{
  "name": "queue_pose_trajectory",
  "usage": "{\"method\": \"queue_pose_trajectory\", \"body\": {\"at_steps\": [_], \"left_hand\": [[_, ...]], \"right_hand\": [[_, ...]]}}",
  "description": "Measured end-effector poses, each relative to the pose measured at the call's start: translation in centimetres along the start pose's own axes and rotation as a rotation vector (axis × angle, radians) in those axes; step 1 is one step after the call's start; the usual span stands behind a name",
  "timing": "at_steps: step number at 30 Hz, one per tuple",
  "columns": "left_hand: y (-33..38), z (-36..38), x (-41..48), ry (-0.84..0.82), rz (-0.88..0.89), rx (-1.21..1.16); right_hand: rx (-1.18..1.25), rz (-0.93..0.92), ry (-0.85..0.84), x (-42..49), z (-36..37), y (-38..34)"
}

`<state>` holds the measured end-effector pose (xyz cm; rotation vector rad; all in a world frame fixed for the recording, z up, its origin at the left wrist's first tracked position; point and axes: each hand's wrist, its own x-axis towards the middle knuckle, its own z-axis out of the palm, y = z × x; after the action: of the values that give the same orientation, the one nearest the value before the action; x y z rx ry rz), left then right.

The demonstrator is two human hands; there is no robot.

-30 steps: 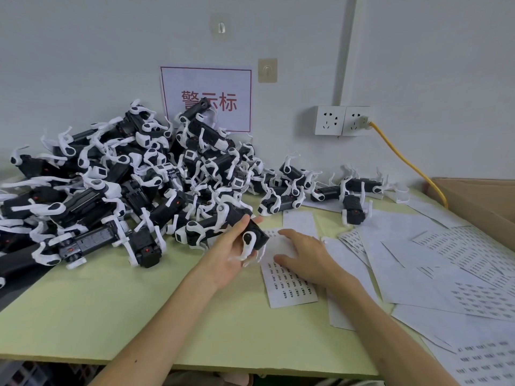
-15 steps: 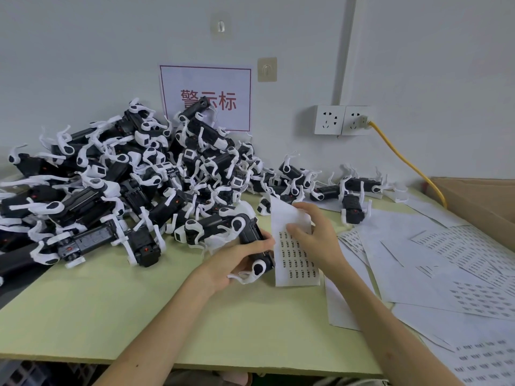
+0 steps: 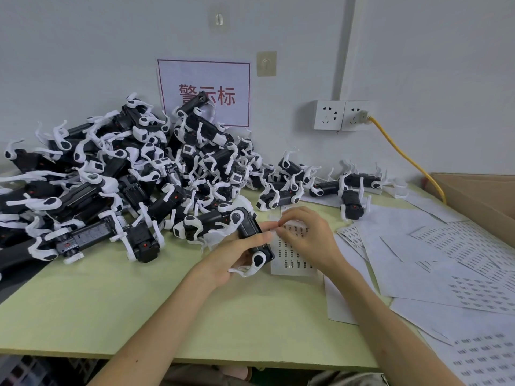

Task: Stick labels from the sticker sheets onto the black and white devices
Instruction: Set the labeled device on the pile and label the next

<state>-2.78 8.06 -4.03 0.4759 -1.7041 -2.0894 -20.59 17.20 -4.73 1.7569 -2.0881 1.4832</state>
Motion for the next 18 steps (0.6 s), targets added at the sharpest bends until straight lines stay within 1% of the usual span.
{"method": "queue_pose_trajectory", "body": {"at_steps": [2,7,12,16,18], "left_hand": [[-0.04,-0.12,0.08,0.049,-0.011,0.012],[-0.18,-0.2,0.08,0.057,-0.008,-0.002],[-0.1,-0.17,0.32,0.133,-0.001,-0.075],[-0.26,-0.18,0.49,0.162,-0.004,-0.094],[-0.32,-0.21,0.6,0.161,-0.005,-0.104]], "right_hand": [[-0.005,-0.004,-0.01,-0.06,0.13,0.16],[-0.012,0.019,-0.02,-0.02,0.09,0.45],[0.041,0.026,-0.09,-0.12,0.07,0.0],[-0.032,0.034,-0.083,-0.08,-0.04,-0.15],[-0.019,0.042,-0.068,-0.09,-0.06,-0.19]]}}
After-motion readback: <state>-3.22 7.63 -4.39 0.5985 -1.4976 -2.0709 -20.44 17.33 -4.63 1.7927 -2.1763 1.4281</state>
